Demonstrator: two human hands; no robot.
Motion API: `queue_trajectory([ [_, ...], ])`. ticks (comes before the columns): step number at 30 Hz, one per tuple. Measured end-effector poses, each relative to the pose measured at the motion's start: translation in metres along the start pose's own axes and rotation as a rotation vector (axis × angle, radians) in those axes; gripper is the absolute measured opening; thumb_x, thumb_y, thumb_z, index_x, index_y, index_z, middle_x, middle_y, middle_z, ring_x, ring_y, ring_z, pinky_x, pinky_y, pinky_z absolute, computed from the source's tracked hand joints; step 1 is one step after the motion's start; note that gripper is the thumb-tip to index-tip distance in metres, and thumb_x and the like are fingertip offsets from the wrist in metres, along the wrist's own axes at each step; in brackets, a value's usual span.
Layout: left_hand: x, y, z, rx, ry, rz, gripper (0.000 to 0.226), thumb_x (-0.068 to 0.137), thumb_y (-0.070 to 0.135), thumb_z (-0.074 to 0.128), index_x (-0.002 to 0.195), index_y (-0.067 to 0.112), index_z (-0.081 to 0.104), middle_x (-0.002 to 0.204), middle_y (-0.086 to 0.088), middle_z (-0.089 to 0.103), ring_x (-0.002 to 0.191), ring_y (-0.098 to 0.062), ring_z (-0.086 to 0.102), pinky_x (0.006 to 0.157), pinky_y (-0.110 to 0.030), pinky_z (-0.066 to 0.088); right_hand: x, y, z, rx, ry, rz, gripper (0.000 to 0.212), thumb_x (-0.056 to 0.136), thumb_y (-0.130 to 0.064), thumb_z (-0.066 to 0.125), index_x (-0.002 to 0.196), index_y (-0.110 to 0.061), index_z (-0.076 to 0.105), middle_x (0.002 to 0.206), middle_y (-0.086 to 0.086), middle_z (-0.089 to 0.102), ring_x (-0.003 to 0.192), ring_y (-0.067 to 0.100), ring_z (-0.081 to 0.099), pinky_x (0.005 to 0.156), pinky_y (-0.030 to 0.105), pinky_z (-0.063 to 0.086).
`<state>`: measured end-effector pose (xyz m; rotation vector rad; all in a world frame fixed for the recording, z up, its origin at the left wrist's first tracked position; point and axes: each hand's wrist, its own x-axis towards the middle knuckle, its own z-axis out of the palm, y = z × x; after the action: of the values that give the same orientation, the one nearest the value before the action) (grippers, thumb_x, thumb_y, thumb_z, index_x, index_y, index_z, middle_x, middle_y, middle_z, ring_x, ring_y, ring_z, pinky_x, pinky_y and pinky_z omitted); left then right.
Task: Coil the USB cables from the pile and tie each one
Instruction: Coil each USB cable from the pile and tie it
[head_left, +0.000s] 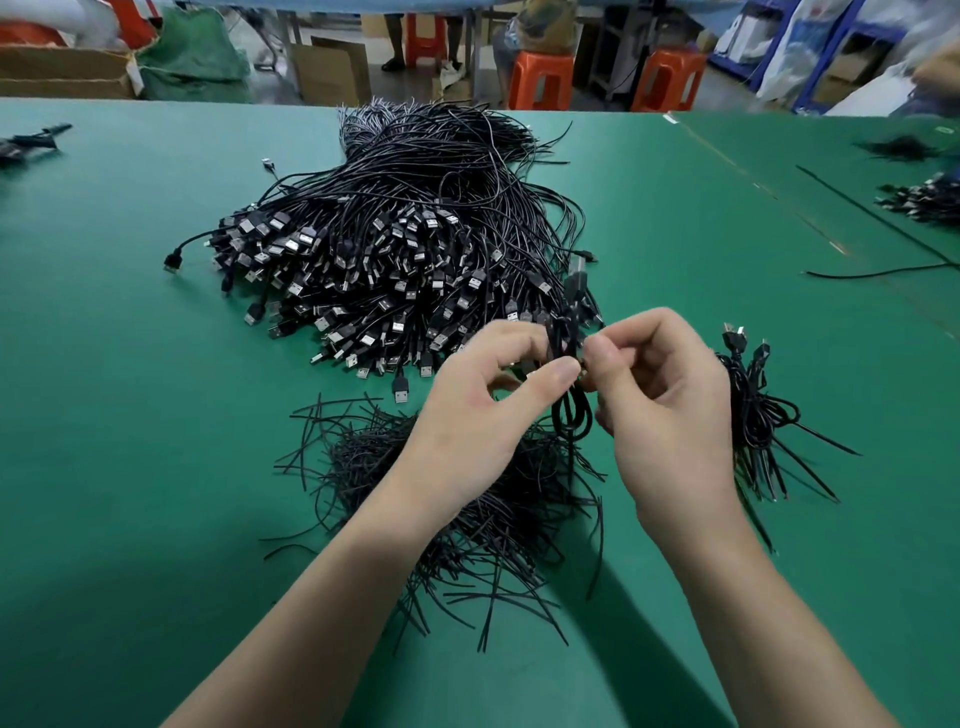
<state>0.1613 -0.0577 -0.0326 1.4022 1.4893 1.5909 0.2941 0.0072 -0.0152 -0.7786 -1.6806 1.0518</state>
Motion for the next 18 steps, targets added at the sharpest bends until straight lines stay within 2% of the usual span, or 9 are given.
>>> queue_trajectory([
  [2,0.0,-0.001,0.003,0.185,0.139,0.137,0.005,0.094,0.022,0.074,0.096,0.018,0.075,0.102,0.007,0.057,0.098,-0.009,0.056,0.087,-0.018,0.041,0.0,-0.001,0.003,0.118,0.026,0.143,0.021,0.099,-0.015,0.065,0.08,-0.022,0.061,0.061,-0.013,0.053,0.059,0.007,0.047,0.057,0.027,0.04],
  [3,-0.001,-0.002,0.003,0.256,0.197,0.191,0.012,0.092,0.021,0.077,0.102,0.014,0.078,0.101,0.002,0.056,0.098,-0.012,0.055,0.087,-0.02,0.041,0.001,-0.002,0.004,0.108,0.039,0.147,0.022,0.099,-0.015,0.065,0.079,-0.023,0.061,0.06,-0.01,0.051,0.059,0.007,0.045,0.057,0.027,0.04],
  [6,-0.004,-0.004,0.0,0.435,0.286,0.368,0.019,0.093,0.022,0.077,0.111,0.017,0.08,0.084,0.002,0.056,0.08,-0.016,0.055,0.076,-0.033,0.046,0.004,-0.004,0.004,-0.017,0.036,0.086,0.028,0.097,-0.012,0.064,0.076,-0.029,0.058,0.067,0.01,0.054,0.06,0.009,0.049,0.055,0.026,0.041],
  [8,-0.005,-0.006,-0.002,0.555,0.306,0.461,0.018,0.097,0.025,0.071,0.113,0.021,0.08,0.074,0.004,0.062,0.069,-0.016,0.057,0.069,-0.04,0.048,0.005,-0.006,0.002,0.114,0.02,0.161,0.031,0.097,-0.004,0.062,0.076,-0.026,0.059,0.064,0.008,0.052,0.053,0.005,0.046,0.051,0.018,0.038],
  [11,-0.008,-0.006,0.0,0.393,0.235,0.387,0.027,0.098,0.018,0.068,0.123,0.024,0.076,0.085,0.01,0.077,0.074,-0.007,0.072,0.067,-0.035,0.058,0.004,-0.007,0.001,0.329,-0.022,0.304,0.034,0.097,-0.003,0.063,0.07,-0.024,0.064,0.061,0.0,0.055,0.046,0.006,0.038,0.047,0.018,0.033],
  [13,-0.008,-0.004,-0.002,0.187,0.127,0.253,0.028,0.101,0.016,0.061,0.125,0.025,0.074,0.091,0.014,0.079,0.084,-0.005,0.075,0.065,-0.026,0.058,0.004,-0.006,0.001,0.23,0.017,0.249,0.03,0.095,-0.011,0.067,0.069,-0.027,0.064,0.06,-0.002,0.054,0.05,0.009,0.04,0.051,0.022,0.034],
  [15,-0.005,-0.001,-0.006,0.009,0.07,0.155,0.029,0.105,0.024,0.052,0.119,0.029,0.077,0.099,0.01,0.08,0.087,-0.001,0.071,0.075,-0.014,0.052,0.003,-0.005,0.001,0.086,0.027,0.161,0.022,0.093,-0.02,0.067,0.072,-0.026,0.063,0.061,0.006,0.053,0.056,0.012,0.046,0.053,0.026,0.038],
  [16,-0.003,-0.001,-0.009,-0.026,0.072,0.122,0.028,0.105,0.03,0.053,0.113,0.032,0.079,0.098,0.004,0.081,0.081,-0.002,0.068,0.077,-0.012,0.05,0.002,-0.004,0.001,0.031,0.023,0.13,0.02,0.094,-0.019,0.068,0.075,-0.025,0.064,0.064,0.011,0.055,0.058,0.014,0.049,0.054,0.029,0.041],
  [18,0.0,-0.002,-0.012,-0.053,0.088,0.085,0.015,0.098,0.032,0.068,0.101,0.034,0.082,0.085,-0.003,0.078,0.071,-0.009,0.064,0.072,-0.015,0.048,0.0,-0.003,0.002,-0.018,0.023,0.109,0.019,0.095,-0.015,0.069,0.078,-0.022,0.064,0.063,0.008,0.055,0.06,0.011,0.051,0.056,0.026,0.043],
])
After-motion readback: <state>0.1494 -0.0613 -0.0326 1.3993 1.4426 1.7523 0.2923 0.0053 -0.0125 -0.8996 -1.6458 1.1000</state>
